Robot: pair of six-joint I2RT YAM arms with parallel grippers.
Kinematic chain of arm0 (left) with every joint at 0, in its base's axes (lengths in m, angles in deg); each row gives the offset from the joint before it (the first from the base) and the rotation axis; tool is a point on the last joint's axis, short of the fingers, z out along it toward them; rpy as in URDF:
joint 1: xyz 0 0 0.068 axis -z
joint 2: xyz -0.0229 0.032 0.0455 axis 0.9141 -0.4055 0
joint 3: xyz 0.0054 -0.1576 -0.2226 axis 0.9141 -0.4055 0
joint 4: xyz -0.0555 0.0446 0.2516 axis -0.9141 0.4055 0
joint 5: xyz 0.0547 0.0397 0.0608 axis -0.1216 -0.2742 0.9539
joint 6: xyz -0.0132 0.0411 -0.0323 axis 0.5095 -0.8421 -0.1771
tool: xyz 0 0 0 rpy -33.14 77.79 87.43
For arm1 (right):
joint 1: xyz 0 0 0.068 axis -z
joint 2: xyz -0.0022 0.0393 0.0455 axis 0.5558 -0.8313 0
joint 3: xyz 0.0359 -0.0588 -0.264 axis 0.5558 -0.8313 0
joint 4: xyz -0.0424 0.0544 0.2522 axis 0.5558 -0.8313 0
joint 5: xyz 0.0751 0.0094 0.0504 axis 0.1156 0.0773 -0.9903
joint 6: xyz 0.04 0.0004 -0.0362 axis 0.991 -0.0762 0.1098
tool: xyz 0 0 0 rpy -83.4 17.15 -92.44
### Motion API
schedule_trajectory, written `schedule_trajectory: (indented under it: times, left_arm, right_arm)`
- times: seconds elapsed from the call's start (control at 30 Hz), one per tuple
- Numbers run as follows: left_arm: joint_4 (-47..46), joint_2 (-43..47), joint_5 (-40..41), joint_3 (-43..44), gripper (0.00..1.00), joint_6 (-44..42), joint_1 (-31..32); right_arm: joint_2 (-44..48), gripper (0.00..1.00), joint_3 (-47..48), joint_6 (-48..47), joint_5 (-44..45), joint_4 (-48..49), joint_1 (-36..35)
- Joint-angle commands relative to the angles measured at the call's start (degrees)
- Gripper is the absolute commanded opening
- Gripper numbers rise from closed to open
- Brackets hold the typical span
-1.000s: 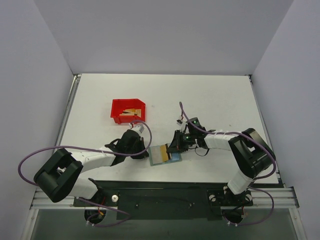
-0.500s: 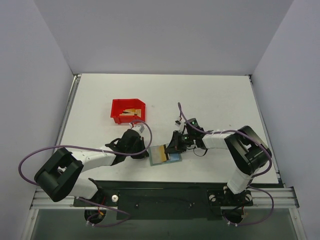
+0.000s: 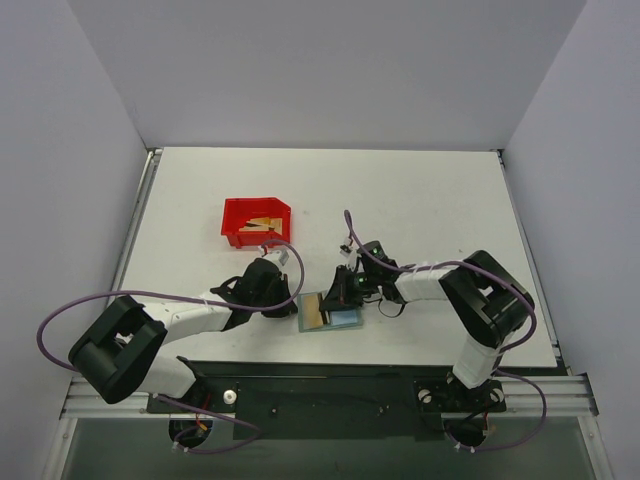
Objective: Put the credit cards into the card holder
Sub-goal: Insert the credit card into the card holder.
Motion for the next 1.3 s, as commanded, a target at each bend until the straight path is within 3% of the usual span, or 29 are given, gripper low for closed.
schedule_trajectory:
  times: [0.0,0.47,0.67,0.97,1.27]
  left_arm:
    - [0.23,-0.61,-0.41,0.71,0.00,-0.01,0.29]
    - [-2.05,-0.16,-1.82,-1.14,0.00,2.28,1.78]
    - [5.75,2.90,3.80,2.98,0.00,0.09,1.61]
    - [5.86,6.60,4.07,6.42,0.00,0.44,3.28]
    - [0.68,-0.25,2.40,5.46,0.00,1.14,5.56]
  right_arm:
    - [-0.76,0.00,0.04,2.02,6.08,-0.57,-2.09]
    - [-2.43,0.00,-0.23,5.55,9.43,1.54,-3.76]
    - [-1.99,0.00,0.21,3.00,10.22,-1.53,-3.76]
    - [-1.99,0.08,0.30,1.85,11.19,-3.29,-3.68]
    - [0.73,0.18,0.91,0.45,12.50,-6.62,-3.76]
